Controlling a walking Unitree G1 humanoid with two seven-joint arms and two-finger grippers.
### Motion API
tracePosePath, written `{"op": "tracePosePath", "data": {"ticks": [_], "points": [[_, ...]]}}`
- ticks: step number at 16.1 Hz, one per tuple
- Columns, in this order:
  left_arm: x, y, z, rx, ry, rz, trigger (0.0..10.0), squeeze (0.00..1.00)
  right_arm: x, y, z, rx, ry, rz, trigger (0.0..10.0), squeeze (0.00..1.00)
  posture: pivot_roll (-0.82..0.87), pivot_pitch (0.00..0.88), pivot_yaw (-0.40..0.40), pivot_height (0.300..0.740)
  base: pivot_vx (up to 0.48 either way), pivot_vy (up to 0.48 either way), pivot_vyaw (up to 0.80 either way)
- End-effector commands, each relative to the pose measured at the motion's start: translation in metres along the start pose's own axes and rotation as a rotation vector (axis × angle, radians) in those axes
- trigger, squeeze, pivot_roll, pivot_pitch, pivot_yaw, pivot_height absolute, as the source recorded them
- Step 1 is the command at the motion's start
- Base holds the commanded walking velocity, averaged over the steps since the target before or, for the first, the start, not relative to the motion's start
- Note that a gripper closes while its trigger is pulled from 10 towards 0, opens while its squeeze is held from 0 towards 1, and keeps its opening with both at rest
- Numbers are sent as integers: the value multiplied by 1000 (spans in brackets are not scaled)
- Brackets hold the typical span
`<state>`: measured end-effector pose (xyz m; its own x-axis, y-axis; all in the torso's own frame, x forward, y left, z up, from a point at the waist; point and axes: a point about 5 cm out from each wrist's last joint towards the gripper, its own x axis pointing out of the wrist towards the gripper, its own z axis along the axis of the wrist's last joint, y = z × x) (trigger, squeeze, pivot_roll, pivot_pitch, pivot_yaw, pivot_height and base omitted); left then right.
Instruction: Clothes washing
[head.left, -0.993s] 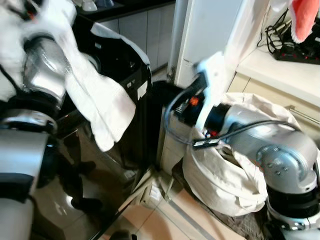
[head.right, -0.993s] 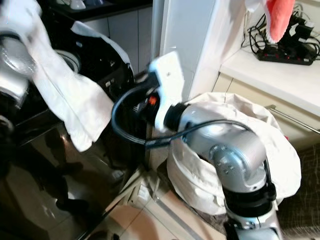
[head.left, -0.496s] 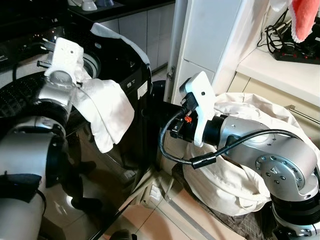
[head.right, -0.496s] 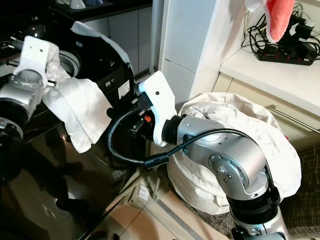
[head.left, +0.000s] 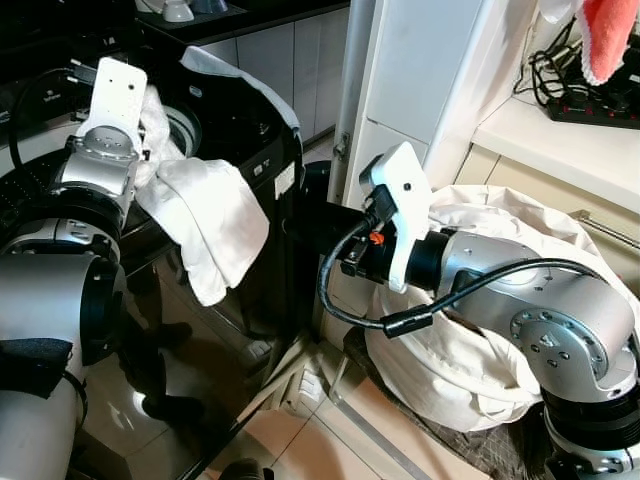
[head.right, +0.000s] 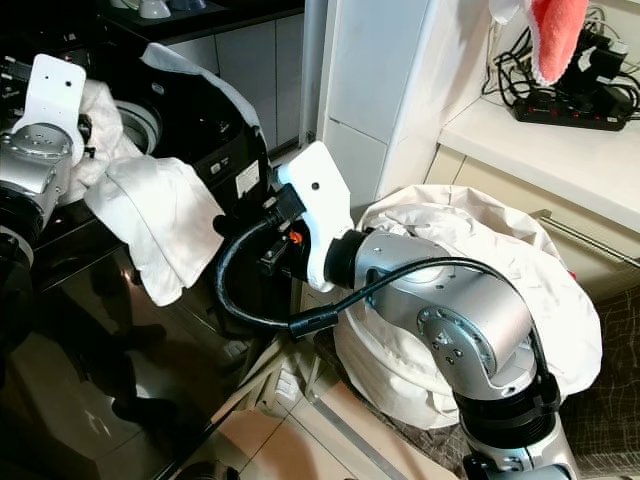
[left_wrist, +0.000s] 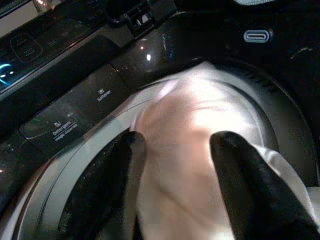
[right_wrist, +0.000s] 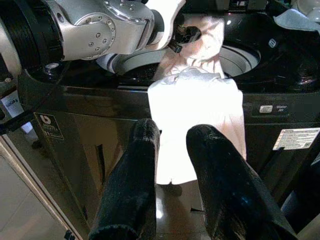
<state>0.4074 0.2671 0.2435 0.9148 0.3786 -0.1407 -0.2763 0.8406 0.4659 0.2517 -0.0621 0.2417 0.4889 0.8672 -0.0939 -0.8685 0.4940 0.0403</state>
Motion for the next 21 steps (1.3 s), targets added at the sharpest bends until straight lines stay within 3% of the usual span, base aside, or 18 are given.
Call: {"op": "tracePosePath", "data": {"ticks": [1,3,5,6,7,9,10,12,14,16,19,21], "points": [[0,2,9,-21,-14,-7,10000,1000,-3,-4,-1,6,-4,-16,10000,0,-30,0,-28,740,0,0,0],[-1,1,11,-21,-24,-6,10000,1000,-3,-4,-1,7,-4,-19,10000,0,-30,0,-28,740,0,0,0],[-2,0,27,-44,-124,-7,10000,1000,-4,-6,-1,0,-3,-31,10000,0,-34,0,-23,740,0,0,0],[-5,-5,44,-124,-254,-54,10000,0,-6,-7,-1,-7,-3,-45,10000,0,-40,0,-16,740,0,0,0],[-10,-13,56,-207,-359,-155,10000,0,-7,-9,-1,-13,-5,-61,10000,0,-40,0,-16,740,0,0,0],[-16,-24,65,-327,-448,-339,10000,0,-14,-16,-2,-29,-3,-108,10000,0,-33,0,-20,740,0,0,0],[-23,-30,68,-321,-526,-452,10000,0,-19,-24,-4,-37,2,-162,10000,0,-31,0,-22,740,0,0,0],[-36,-43,58,-208,-606,-624,10000,0,-27,-41,-5,-37,13,-278,10000,0,-28,0,-24,740,0,0,0],[-56,-61,24,-11,-592,-915,10000,0,-36,-56,-3,-34,9,-359,10000,0,-20,0,-32,740,0,0,0],[-68,-60,3,136,-549,-1012,10000,0,-41,-56,-4,-47,24,-336,10000,0,-21,0,-32,740,0,0,0],[-79,-45,-11,193,-464,-1088,10000,0,-42,-49,-6,-44,41,-272,10000,0,-21,0,-31,740,0,0,0],[-75,-37,-24,339,-391,-1030,10000,0,-41,-46,-7,-47,44,-252,10000,0,-20,0,-32,740,0,0,0]]}}
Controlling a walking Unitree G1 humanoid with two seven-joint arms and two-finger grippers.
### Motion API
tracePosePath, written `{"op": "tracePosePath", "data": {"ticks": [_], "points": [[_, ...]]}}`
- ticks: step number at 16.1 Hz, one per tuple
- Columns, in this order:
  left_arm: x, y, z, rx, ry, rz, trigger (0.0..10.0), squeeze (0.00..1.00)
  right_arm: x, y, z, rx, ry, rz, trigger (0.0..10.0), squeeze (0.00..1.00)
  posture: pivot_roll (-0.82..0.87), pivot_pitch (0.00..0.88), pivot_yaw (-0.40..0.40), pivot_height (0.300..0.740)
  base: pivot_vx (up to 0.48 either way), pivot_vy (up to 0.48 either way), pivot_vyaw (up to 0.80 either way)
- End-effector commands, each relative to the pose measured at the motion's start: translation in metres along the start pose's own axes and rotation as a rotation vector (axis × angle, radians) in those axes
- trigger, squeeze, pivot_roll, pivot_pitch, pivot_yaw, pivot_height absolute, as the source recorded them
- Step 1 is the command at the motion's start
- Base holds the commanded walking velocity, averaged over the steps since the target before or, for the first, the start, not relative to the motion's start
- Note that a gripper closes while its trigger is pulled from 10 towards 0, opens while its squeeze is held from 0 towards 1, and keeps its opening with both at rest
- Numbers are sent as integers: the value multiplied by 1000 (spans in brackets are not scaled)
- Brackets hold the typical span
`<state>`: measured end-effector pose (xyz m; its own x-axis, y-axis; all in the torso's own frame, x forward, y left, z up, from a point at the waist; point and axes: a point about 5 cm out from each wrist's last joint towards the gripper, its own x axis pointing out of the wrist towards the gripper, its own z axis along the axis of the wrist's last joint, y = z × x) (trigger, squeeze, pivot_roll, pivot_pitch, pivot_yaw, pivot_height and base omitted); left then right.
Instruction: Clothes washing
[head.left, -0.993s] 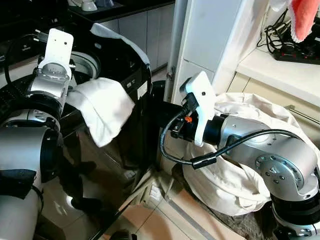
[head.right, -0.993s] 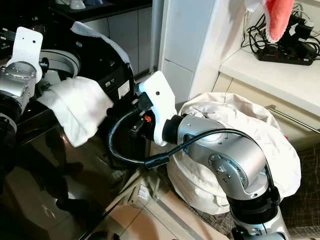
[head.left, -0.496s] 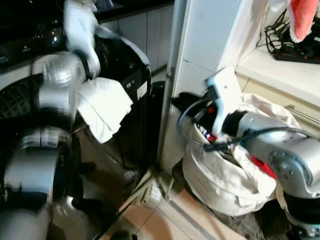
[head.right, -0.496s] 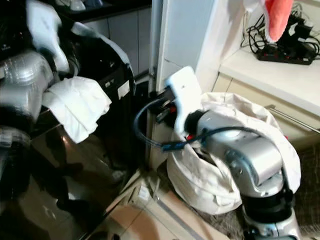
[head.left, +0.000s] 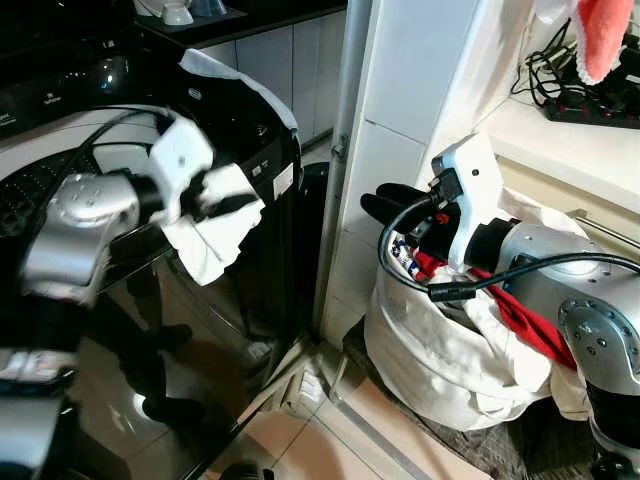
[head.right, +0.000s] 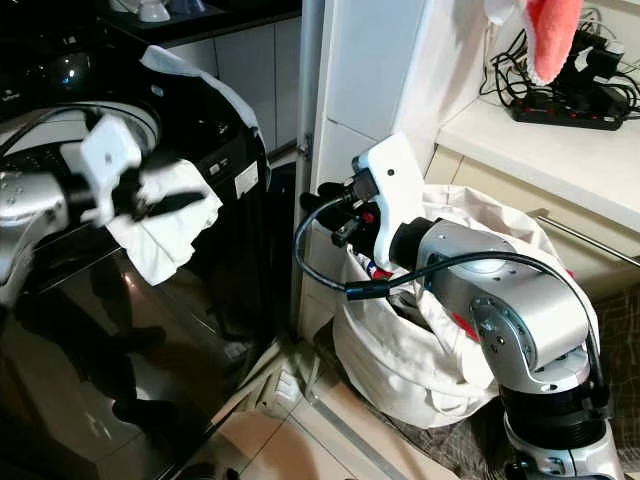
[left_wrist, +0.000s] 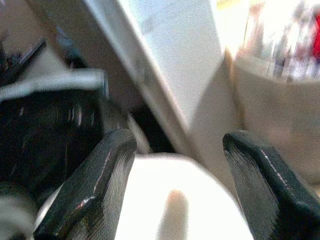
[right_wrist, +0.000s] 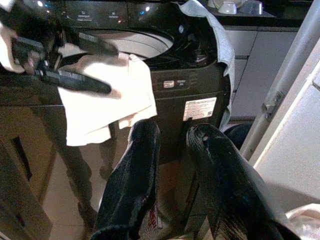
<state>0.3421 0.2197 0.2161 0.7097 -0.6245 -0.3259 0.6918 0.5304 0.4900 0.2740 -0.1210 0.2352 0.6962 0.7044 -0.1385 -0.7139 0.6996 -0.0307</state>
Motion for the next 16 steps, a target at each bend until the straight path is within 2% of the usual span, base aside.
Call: {"op": "tracePosePath", "data": {"ticks": [1,3,4,7,8,9,10,11,12,13,14,15,16], "points": [[0,0,-3,68,65,1,10000,0,-1,3,2,-8,-1,16,10000,0,-20,0,-32,740,0,0,0],[-3,5,-7,114,142,40,10000,0,-1,3,2,-12,0,22,10000,0,-20,0,-31,740,0,0,0],[-5,12,-7,138,183,99,10000,0,-1,3,2,-13,-1,23,10000,0,-20,0,-30,740,0,0,0],[-8,45,3,157,201,403,10000,0,-1,2,3,-16,-4,17,10000,0,-23,0,-27,740,0,0,0],[-11,54,3,170,236,474,10000,0,-1,1,3,-18,-5,13,10000,0,-23,0,-25,740,0,0,0],[-17,63,3,195,289,555,10000,0,-1,1,3,-19,-5,9,10000,0,-25,0,-24,740,0,0,0],[-27,78,6,238,340,707,10000,0,-2,-1,3,-20,-7,-1,10000,0,-26,0,-23,740,0,0,0],[-32,84,8,254,352,774,10000,0,-2,-1,3,-20,-8,-5,10000,0,-26,0,-23,740,0,0,0],[-30,87,16,216,268,786,10000,0,-2,-1,4,-17,-10,-4,10000,0,-22,0,-25,740,0,0,0],[-15,78,26,80,82,659,10000,0,-1,-1,4,-12,-12,4,10000,0,-20,0,-26,740,0,0,0],[-6,65,31,50,3,539,10000,0,-1,0,3,-11,-11,9,10000,0,-19,0,-27,740,0,0,0],[12,30,37,34,-96,275,10000,0,0,3,2,-8,-5,31,10000,0,-21,0,-26,740,0,0,0],[15,23,36,20,-96,226,10000,0,1,4,1,-5,-2,43,10000,0,-21,0,-26,740,0,0,0]]}}
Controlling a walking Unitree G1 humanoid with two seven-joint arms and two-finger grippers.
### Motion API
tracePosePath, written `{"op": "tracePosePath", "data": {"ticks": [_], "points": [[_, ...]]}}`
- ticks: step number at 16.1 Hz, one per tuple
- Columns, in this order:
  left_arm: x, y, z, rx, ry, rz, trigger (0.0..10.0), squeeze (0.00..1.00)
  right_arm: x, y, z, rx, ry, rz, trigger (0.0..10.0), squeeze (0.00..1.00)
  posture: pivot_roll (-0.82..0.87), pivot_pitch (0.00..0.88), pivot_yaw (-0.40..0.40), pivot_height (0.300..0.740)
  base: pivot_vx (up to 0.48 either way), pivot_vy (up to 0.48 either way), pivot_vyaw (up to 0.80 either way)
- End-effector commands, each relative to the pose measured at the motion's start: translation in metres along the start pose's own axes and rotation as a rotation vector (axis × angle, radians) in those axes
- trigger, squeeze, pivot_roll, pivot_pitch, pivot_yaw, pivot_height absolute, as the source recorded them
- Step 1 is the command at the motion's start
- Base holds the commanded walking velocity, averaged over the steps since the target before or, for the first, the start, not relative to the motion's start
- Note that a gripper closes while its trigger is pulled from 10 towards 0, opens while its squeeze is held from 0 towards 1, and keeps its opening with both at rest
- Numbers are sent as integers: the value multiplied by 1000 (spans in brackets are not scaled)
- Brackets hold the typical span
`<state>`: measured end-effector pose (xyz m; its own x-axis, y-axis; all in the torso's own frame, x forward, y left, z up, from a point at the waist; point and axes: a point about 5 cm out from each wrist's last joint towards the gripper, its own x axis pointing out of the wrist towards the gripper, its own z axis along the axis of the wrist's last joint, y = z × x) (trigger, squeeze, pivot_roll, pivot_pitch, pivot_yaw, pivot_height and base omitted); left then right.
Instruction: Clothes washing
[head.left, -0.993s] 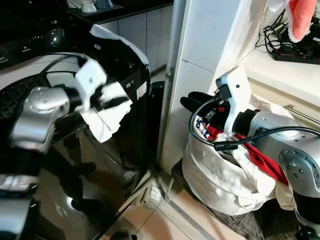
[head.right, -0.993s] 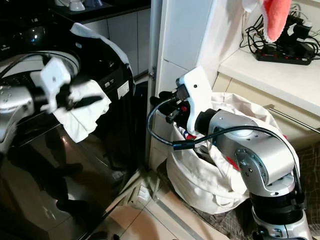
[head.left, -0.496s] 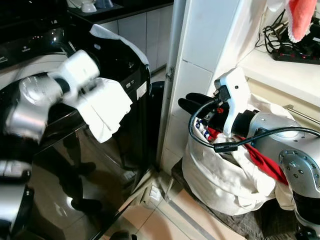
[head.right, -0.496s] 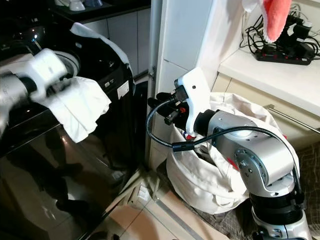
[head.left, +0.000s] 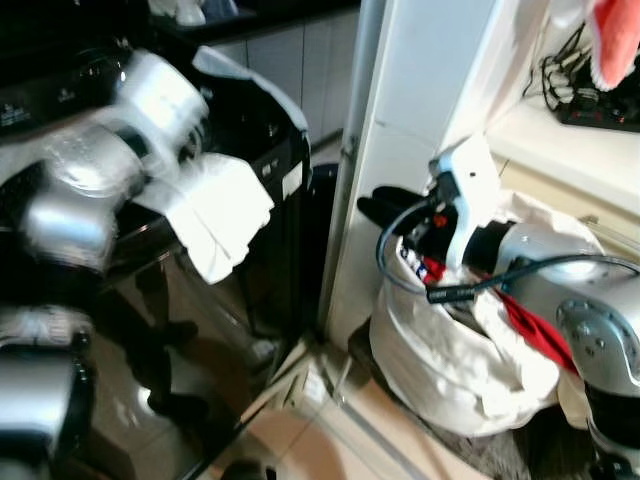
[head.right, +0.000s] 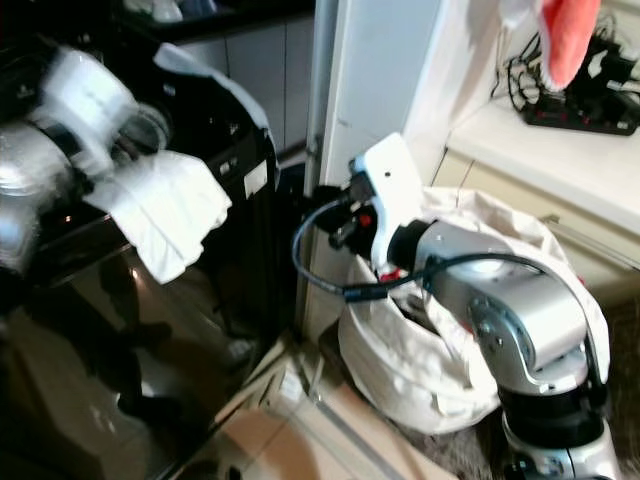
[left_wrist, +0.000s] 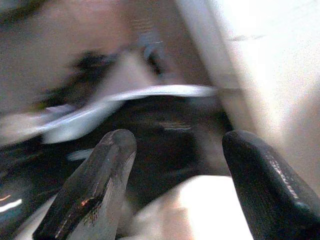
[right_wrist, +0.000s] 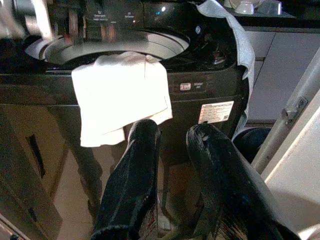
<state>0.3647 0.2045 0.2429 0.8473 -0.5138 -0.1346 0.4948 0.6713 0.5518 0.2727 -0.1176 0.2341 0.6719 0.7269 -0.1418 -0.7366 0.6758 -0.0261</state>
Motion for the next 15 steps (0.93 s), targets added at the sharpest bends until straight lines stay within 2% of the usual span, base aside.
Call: {"op": "tracePosePath", "data": {"ticks": [1,3,5,7,9,11,15], "points": [[1,-14,6,-2,-14,-120,10000,0,-1,9,-1,3,11,76,10000,0,-21,0,-26,740,0,0,0],[4,-27,-1,68,30,-172,10000,0,-6,25,-11,-32,75,207,10000,0,-19,0,-28,740,0,0,0],[5,-32,-4,110,37,-194,10000,0,-6,27,-15,-30,85,215,10000,0,-15,0,-29,740,0,0,0],[9,-45,-9,178,74,-223,10000,0,-4,26,-15,-26,83,204,10000,0,-19,0,-25,740,0,0,0],[10,-50,-15,197,120,-231,10000,0,-4,26,-15,-30,85,208,10000,0,-21,0,-23,740,0,0,0],[9,-45,-27,266,200,-197,10000,0,-4,26,-16,-37,87,205,10000,0,-23,0,-20,740,0,0,0],[4,-17,-35,425,313,-46,10000,0,-5,25,-15,-46,83,193,10000,0,-24,0,-19,740,0,0,0]]}}
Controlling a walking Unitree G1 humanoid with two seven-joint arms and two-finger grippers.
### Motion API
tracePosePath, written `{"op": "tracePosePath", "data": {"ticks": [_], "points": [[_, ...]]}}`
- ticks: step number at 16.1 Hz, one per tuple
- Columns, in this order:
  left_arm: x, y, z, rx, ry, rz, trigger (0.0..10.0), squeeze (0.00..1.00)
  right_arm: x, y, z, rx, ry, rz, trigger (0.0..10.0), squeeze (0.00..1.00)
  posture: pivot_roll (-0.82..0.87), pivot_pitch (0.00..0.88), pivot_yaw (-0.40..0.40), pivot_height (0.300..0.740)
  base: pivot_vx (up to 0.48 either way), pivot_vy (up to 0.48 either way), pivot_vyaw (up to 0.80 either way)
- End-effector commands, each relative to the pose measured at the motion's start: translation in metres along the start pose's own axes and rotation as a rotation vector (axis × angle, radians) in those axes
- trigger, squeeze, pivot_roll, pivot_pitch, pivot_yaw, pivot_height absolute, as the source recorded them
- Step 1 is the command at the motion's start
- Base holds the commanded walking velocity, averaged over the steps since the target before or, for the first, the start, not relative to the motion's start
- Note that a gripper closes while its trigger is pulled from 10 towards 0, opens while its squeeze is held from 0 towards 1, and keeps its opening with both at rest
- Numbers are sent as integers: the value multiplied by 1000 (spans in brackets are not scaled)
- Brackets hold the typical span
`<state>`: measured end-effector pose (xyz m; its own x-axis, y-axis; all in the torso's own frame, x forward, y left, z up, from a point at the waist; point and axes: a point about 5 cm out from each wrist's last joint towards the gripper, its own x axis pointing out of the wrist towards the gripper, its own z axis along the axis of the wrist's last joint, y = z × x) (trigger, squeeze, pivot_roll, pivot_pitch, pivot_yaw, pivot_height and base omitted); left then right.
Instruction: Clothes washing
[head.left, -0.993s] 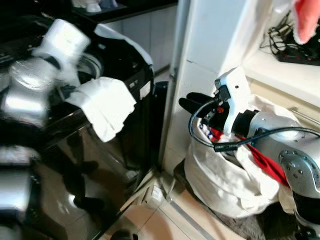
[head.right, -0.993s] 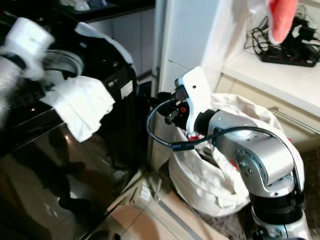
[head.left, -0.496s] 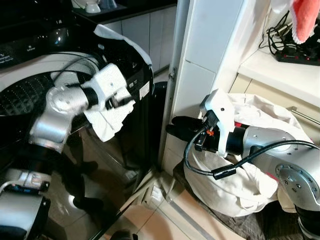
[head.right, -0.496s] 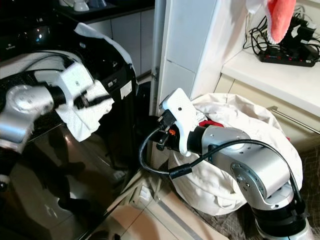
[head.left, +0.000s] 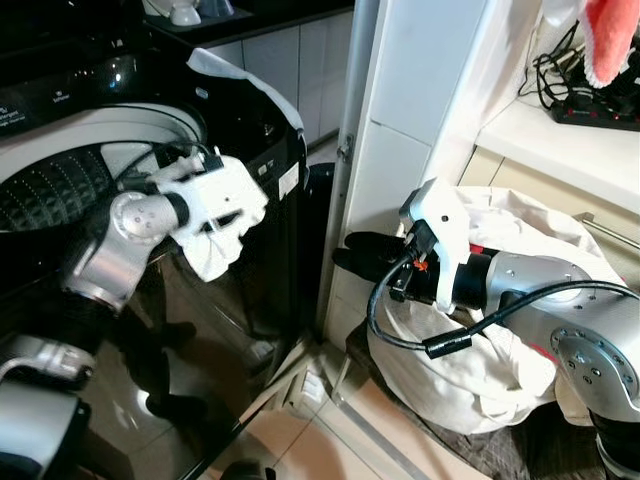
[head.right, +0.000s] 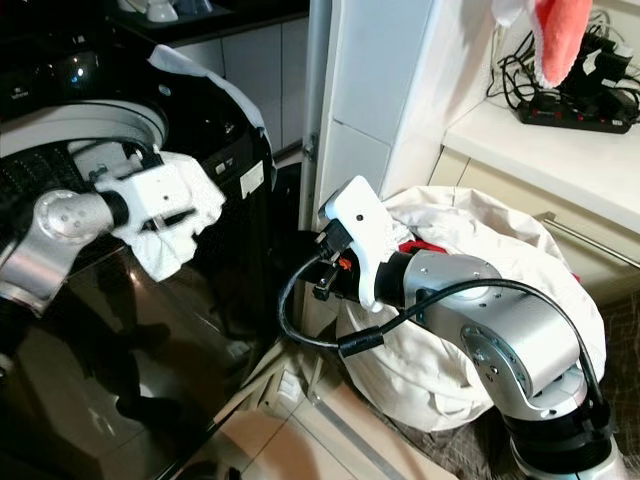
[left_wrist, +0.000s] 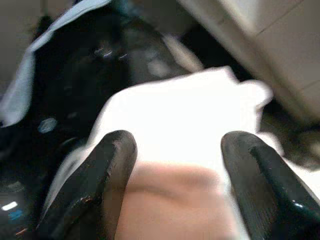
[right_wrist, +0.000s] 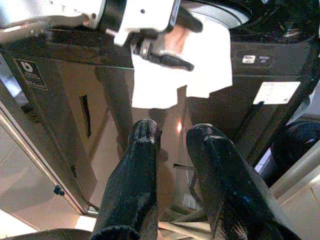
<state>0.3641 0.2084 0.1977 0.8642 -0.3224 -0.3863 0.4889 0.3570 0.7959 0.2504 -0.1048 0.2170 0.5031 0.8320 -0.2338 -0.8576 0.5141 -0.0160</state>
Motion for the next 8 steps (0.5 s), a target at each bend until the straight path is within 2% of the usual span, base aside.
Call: {"op": "tracePosePath", "data": {"ticks": [1,2,4,5,6,7,8], "points": [[-3,14,-1,64,30,59,10000,0,-2,-1,2,-21,-5,-11,10000,0,-24,0,-19,740,0,0,0],[-5,21,-2,90,41,99,10000,0,-2,-2,2,-24,-6,-14,10000,0,-24,0,-19,740,0,0,0],[-13,55,-2,93,64,294,10000,0,-2,-4,3,-30,-9,-25,10000,0,-17,0,-23,740,0,0,0],[-17,68,-6,117,108,383,10000,0,-2,-5,3,-33,-10,-30,10000,0,-16,0,-22,740,0,0,0],[-30,94,-9,172,179,622,10000,0,-2,-6,4,-35,-13,-37,10000,0,-18,0,-20,740,0,0,0],[-35,101,-8,186,194,703,10000,0,-2,-6,4,-35,-14,-38,10000,0,-18,0,-20,740,0,0,0],[-45,115,-3,161,180,822,10000,0,-2,-7,4,-35,-17,-42,10000,0,-17,0,-20,740,0,0,0]]}}
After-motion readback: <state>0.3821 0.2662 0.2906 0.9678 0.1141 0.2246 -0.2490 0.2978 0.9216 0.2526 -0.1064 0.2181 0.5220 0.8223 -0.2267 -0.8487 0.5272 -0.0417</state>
